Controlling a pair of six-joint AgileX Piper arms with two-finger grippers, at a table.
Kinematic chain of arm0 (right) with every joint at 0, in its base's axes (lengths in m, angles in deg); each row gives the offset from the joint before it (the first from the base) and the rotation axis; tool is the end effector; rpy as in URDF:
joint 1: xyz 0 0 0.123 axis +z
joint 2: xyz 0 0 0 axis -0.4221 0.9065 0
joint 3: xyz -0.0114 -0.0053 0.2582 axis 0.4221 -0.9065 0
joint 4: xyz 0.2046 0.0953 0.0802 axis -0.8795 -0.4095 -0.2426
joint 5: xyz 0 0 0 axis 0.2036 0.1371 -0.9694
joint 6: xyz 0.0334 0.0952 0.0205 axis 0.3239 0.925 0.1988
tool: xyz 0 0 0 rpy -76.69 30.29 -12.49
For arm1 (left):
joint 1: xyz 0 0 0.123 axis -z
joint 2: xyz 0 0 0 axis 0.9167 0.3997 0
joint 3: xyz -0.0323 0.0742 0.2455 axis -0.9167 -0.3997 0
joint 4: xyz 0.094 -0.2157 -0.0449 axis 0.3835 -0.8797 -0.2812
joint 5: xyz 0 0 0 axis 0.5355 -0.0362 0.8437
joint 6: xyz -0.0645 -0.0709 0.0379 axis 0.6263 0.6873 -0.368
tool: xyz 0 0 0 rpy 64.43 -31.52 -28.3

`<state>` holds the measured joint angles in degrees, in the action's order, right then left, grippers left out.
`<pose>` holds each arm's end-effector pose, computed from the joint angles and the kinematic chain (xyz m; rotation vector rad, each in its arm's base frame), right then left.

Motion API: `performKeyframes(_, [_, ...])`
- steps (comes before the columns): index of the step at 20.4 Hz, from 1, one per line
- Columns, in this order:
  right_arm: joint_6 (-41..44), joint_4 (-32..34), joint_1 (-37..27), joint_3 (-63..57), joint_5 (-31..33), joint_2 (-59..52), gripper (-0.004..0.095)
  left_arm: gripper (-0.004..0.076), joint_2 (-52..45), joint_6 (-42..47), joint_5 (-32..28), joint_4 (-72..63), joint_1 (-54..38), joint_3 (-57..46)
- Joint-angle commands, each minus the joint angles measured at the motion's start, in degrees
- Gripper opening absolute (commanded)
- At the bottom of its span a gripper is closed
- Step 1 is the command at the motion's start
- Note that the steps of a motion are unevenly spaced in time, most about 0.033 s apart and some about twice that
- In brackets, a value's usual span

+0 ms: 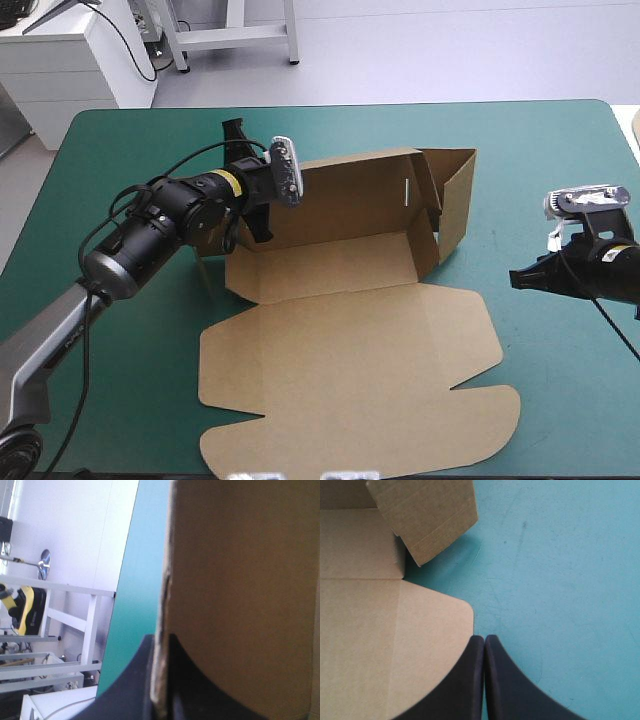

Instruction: Fold the box

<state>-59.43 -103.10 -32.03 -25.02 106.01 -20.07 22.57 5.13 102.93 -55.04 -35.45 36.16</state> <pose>0.1952 -0.0001 0.3433 -0.2167 2.4300 0.1368 0.3005 -0.1741 0.3399 1.4885 1.5165 0.3547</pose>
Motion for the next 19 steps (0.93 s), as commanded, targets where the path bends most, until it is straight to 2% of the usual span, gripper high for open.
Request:
performKeyframes(1, [0.23,-0.96,-0.27,1.48,-2.16,-0.77,-0.0021,-0.0008,-1.05,0.11,-6.97,2.42,4.48,2.41])
performKeyframes(6, [1.74,-0.96,-0.27,1.48,-4.28,-0.77,-0.0021,-0.0008,-0.82,0.37,-11.65,8.06,9.38,2.41])
performKeyframes(12, [4.59,-3.08,-0.27,1.82,-15.15,-0.64,-0.002,-0.0008,3.76,1.25,-11.84,13.09,12.3,1.56])
performKeyframes(13, [4.59,-3.49,-0.27,2.18,-15.28,-0.32,-0.0019,-0.0008,4.52,2.97,-11.73,14.33,13.13,1.46])
performKeyframes(15, [4.59,-3.96,-0.27,4.07,-13.62,1.67,-0.0019,-0.0008,6.46,10.6,-11.63,22.31,14.95,1.46])
performKeyframes(16, [4.59,-4.24,-0.27,5.61,-12.66,3.52,-0.0019,-0.0008,7.3,17.52,-11.29,28.62,15.76,1.46])
performKeyframes(19, [4.33,-4.12,-0.27,8.95,-13.03,6.36,-0.0019,-0.0008,8.11,26.45,-9.43,37.85,16.8,1.19])
